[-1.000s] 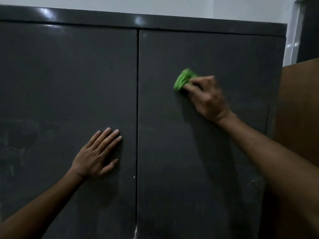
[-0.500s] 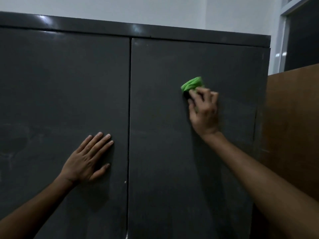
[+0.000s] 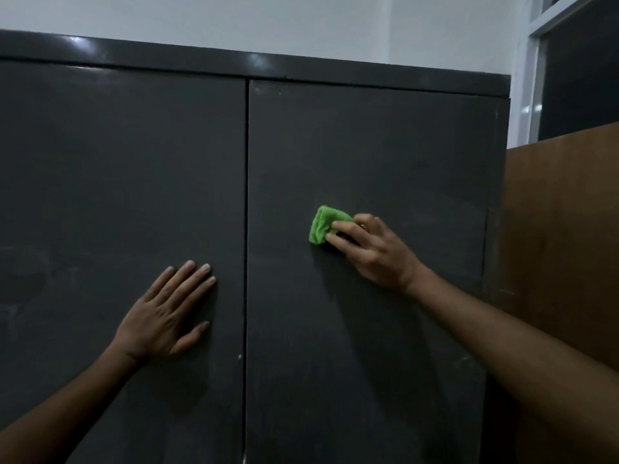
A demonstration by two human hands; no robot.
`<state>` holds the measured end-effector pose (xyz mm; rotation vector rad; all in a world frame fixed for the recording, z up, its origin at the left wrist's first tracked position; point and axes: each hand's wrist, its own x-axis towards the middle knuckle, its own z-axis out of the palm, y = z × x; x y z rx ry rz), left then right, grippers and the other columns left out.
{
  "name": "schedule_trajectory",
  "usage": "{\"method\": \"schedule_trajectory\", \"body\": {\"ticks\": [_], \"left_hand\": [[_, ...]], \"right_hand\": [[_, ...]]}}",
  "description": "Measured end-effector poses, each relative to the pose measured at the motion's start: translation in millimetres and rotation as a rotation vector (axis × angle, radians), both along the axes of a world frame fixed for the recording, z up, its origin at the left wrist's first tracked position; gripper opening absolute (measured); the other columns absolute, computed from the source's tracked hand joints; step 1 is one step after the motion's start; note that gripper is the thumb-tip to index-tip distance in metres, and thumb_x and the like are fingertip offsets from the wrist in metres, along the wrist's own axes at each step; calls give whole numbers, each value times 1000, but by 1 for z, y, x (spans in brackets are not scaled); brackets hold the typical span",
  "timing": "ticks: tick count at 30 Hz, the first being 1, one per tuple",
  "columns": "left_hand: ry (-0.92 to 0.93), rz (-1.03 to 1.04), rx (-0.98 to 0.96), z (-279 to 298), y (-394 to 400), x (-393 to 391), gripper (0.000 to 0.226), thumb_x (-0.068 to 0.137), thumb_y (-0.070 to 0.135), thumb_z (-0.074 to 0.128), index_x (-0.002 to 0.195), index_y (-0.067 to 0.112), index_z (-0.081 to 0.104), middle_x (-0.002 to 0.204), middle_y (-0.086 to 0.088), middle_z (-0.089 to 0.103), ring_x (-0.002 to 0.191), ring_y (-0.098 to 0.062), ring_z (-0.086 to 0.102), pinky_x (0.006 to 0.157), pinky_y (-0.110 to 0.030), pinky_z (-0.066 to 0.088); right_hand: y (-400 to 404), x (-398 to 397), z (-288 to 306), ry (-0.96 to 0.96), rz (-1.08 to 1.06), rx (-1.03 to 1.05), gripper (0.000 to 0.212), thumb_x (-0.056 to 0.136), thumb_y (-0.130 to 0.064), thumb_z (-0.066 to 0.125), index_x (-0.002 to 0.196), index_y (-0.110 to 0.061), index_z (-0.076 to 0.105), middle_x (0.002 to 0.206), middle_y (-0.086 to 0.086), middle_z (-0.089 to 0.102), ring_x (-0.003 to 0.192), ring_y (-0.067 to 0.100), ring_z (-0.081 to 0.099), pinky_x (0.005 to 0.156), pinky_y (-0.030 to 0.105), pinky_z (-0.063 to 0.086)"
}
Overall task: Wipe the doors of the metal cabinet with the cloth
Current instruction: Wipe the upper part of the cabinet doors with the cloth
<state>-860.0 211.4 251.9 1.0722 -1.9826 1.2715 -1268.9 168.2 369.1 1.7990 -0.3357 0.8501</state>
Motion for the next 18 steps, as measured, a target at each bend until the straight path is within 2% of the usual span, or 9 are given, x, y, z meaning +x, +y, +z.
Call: {"method": "schedule_trajectory", "body": {"ticks": [2, 6, 7, 9, 12, 13, 14, 17, 18], "left_hand": [[1, 14, 4, 0, 1, -1, 83, 90, 52, 46, 157, 9, 23, 157, -17, 38, 156, -26, 11, 127, -44, 8], [-6, 27, 2, 1, 2, -2, 79, 89, 51, 46, 151, 5, 32, 155, -19, 41, 156, -26, 10, 127, -44, 8], [-8, 34, 9, 1, 3, -2, 79, 89, 51, 46, 151, 4, 32, 155, -19, 41, 156, -26, 10, 127, -44, 8], [-8, 43, 19, 1, 3, -2, 79, 89, 52, 45, 151, 5, 32, 156, -18, 40, 156, -25, 9, 127, -44, 7], [-14, 43, 31, 1, 3, -1, 79, 90, 53, 45, 152, 6, 30, 157, -17, 38, 156, -26, 10, 127, -45, 9], [-11, 39, 29, 1, 3, -1, 80, 90, 53, 45, 153, 6, 29, 157, -17, 38, 156, -27, 11, 127, -45, 9], [-8, 33, 27, 1, 3, -2, 80, 90, 52, 45, 153, 6, 28, 157, -17, 38, 155, -27, 13, 126, -46, 10], [-9, 27, 27, 1, 4, -3, 82, 90, 52, 45, 156, 8, 24, 156, -18, 39, 154, -29, 17, 126, -46, 10], [-7, 25, 28, 2, 5, -3, 83, 90, 52, 45, 157, 9, 22, 156, -19, 40, 154, -28, 16, 126, -45, 10]], "right_hand": [[-2, -19, 15, -11, -27, -41, 29, 94, -8, 61, 122, -9, 69, 122, 16, 66, 94, 39, 60, 83, 45, 53], [-2, -25, 31, -801, -18, 45, 28, 95, -11, 59, 121, -9, 67, 120, 18, 61, 98, 41, 54, 86, 46, 48], [-2, -18, 24, -902, -22, 53, 28, 95, -13, 59, 122, -9, 67, 120, 18, 60, 97, 40, 54, 87, 45, 46], [-2, -6, 4, -758, -39, 38, 29, 93, -12, 62, 122, -11, 67, 120, 16, 61, 93, 38, 53, 82, 44, 47], [-1, -33, -6, -184, -110, -39, 33, 90, -7, 65, 122, -12, 68, 123, 13, 63, 90, 36, 56, 77, 43, 50], [-2, -47, 2, -190, -126, -52, 32, 91, -6, 63, 122, -12, 68, 124, 14, 63, 93, 36, 55, 79, 43, 49], [-2, -60, 11, -325, -137, -38, 31, 93, -7, 60, 123, -12, 67, 125, 15, 61, 97, 37, 54, 84, 41, 47], [-1, -71, 12, -1067, -121, 138, 30, 97, -16, 52, 125, -13, 62, 130, 16, 53, 109, 38, 50, 89, 19, 25], [0, -63, 4, -1167, -133, 176, 31, 97, -16, 51, 126, -13, 61, 131, 16, 51, 111, 37, 48, 87, 18, 22]]}}
